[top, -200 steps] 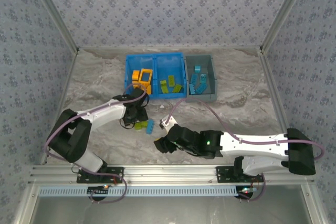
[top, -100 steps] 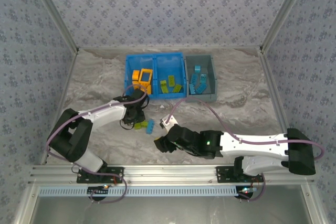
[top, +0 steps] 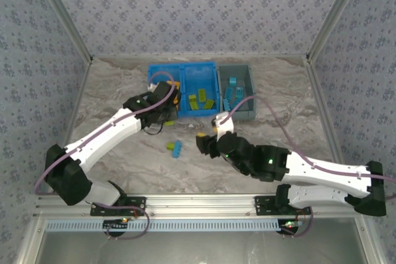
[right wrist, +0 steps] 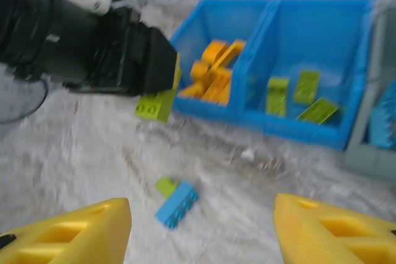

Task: Sort the legos into containers by color

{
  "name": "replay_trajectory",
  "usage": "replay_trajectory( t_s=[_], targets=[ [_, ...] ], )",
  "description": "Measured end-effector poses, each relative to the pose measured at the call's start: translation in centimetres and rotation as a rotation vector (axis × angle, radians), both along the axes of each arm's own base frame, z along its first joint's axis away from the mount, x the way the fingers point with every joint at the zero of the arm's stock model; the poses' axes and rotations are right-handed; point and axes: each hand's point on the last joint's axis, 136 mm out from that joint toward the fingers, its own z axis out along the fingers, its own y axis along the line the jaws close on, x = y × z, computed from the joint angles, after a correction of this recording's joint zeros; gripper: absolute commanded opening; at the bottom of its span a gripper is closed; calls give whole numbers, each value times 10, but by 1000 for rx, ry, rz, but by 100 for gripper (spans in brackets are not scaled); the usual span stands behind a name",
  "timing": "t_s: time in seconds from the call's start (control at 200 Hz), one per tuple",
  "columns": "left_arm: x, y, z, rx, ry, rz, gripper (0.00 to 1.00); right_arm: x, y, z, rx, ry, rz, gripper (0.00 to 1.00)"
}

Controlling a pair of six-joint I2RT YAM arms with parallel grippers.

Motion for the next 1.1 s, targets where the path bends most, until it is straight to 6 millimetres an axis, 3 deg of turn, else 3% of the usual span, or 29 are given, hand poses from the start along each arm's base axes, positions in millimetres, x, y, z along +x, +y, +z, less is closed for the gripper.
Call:
replay_trajectory(
  t_s=[0.105,0.155,0.355,0.475,0.605,0.73,0.899,0.989,1.099],
  targets=[
    [22,-31,30,-35,-54,-58,28,19,-16,23,16,-53,-95,65],
    [33,-44,30,-33,-58,-79,28,26,-23,26,12,-65,-127,65],
    [79,-94,-1,8,-11,-163,29,44,-37,25,6,-71,-204,66],
    [111,-120,-33,8,11,-205,31,53,-38,19,17,-77,-217,68],
    [139,-127,-68,-17,53,-210,33,56,-28,9,16,-102,-188,68],
    [168,-129,-89,-64,68,-207,34,60,-17,5,7,-112,-163,68],
    [191,-134,-102,-143,78,-206,42,61,-12,5,15,-116,-145,69],
    [195,-140,-103,-178,86,-205,59,61,-12,5,17,-114,-144,69],
    [194,-142,-103,-194,97,-202,64,62,-12,4,21,-109,-147,69]
  ],
)
